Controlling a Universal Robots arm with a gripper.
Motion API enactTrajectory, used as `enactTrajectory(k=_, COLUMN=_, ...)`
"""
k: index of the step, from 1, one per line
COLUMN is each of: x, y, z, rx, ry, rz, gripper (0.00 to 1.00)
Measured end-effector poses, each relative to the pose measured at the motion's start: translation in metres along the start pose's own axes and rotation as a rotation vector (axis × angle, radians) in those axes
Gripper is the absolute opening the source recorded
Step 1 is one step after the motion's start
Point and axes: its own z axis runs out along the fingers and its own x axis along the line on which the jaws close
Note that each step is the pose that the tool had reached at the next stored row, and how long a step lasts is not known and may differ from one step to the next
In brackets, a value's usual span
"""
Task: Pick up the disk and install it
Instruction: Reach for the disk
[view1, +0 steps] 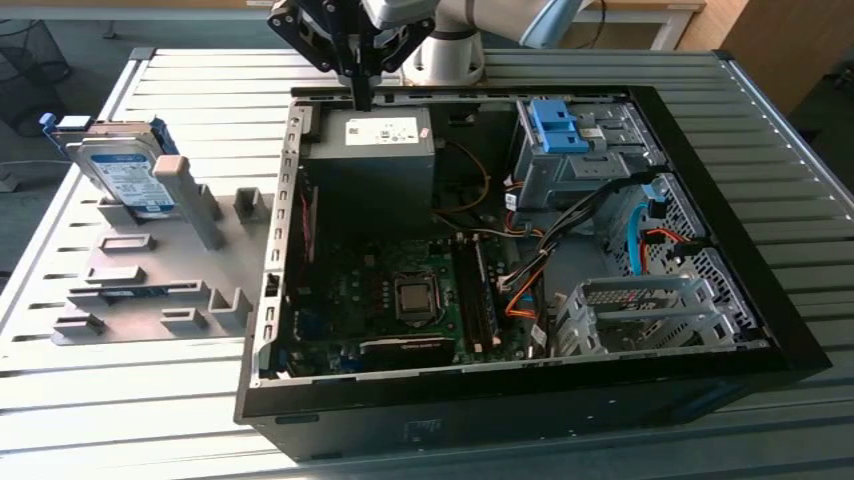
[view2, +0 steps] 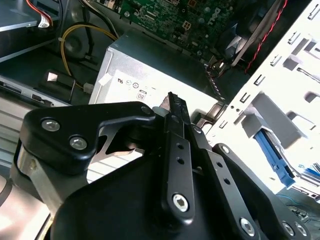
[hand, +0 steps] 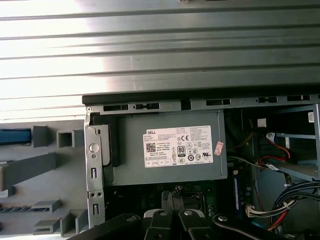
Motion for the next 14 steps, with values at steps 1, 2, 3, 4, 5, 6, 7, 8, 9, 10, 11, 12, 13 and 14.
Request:
enactTrajectory(k=1, x=0.0003, y=0.0, z=0.0, rx=0.0, ry=0.0, rz=0.0, gripper=0.11)
enactTrajectory(k=2, x=0.0005, y=0.0, z=0.0, rx=0.0, ry=0.0, rz=0.0, gripper=0.11)
enactTrajectory(k=3, x=0.0009, y=-0.0001, z=0.0, rx=0.0, ry=0.0, rz=0.0, gripper=0.11)
enactTrajectory(k=4, x=0.0012, y=-0.0001, z=0.0, rx=-0.0001, ry=0.0, rz=0.0, gripper=0.11)
enactTrajectory(k=5, x=0.0015, y=-0.0001, z=0.0001, rx=-0.0001, ry=-0.0001, rz=0.0, gripper=0.11)
enactTrajectory(k=6, x=0.0018, y=-0.0001, z=0.0, rx=0.0, ry=0.0, rz=0.0, gripper=0.11)
enactTrajectory(k=7, x=0.002, y=-0.0002, z=0.0, rx=0.0, ry=0.0, rz=0.0, gripper=0.11)
enactTrajectory(k=8, x=0.0023, y=-0.0002, z=0.0, rx=0.0, ry=0.0, rz=0.0, gripper=0.11)
enactTrajectory(k=9, x=0.0025, y=-0.0002, z=0.0, rx=0.0, ry=0.0, rz=0.0, gripper=0.11)
enactTrajectory(k=10, x=0.0029, y=-0.0002, z=0.0, rx=0.0, ry=0.0, rz=0.0, gripper=0.11)
enactTrajectory(k=11, x=0.0032, y=-0.0002, z=0.0001, rx=-0.0001, ry=0.0, rz=0.0, gripper=0.11)
enactTrajectory(k=12, x=0.0036, y=-0.0003, z=0.0001, rx=-0.0001, ry=0.0, rz=0.0, gripper=0.11)
enactTrajectory(k=13, x=0.0039, y=-0.0003, z=0.0001, rx=-0.0001, ry=0.0, rz=0.0, gripper=0.11)
enactTrajectory(k=14, x=0.0043, y=-0.0003, z=0.0001, rx=0.0, ry=0.0, rz=0.0, gripper=0.11)
